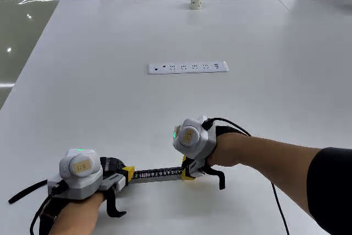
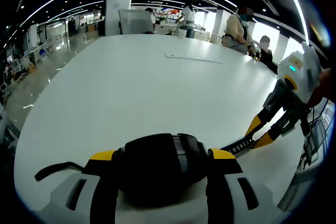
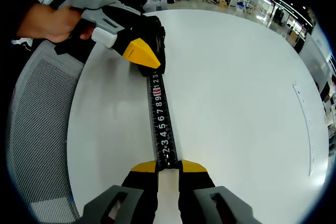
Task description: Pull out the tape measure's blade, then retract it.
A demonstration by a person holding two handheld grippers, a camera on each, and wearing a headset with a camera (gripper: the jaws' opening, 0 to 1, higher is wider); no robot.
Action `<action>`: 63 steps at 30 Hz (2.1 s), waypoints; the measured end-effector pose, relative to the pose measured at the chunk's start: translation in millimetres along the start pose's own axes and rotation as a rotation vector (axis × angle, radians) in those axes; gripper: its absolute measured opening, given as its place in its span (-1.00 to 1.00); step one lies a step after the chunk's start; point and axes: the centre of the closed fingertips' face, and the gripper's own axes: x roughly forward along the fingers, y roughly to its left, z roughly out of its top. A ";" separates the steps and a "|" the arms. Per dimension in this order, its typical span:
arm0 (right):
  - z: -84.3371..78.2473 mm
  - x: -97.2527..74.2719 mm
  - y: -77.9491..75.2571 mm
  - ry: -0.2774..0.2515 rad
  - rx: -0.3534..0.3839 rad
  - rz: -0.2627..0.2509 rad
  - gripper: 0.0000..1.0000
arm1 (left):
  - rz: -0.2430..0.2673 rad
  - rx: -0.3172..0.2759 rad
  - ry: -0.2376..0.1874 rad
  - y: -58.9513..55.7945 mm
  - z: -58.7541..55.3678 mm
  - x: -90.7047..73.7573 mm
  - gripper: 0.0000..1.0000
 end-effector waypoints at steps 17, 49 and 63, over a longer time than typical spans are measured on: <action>5.0 2.4 0.6 0.000 0.001 -0.001 -0.79 | -0.001 0.000 0.005 0.3 -0.5 -0.6 0.28; 17.6 7.1 3.1 -0.010 -0.013 0.002 -0.79 | -0.004 -0.001 0.006 0.3 -0.5 0.8 0.28; 22.7 9.6 2.9 -0.017 -0.009 -0.001 -0.79 | -0.005 -0.001 0.009 -0.1 -0.5 0.5 0.28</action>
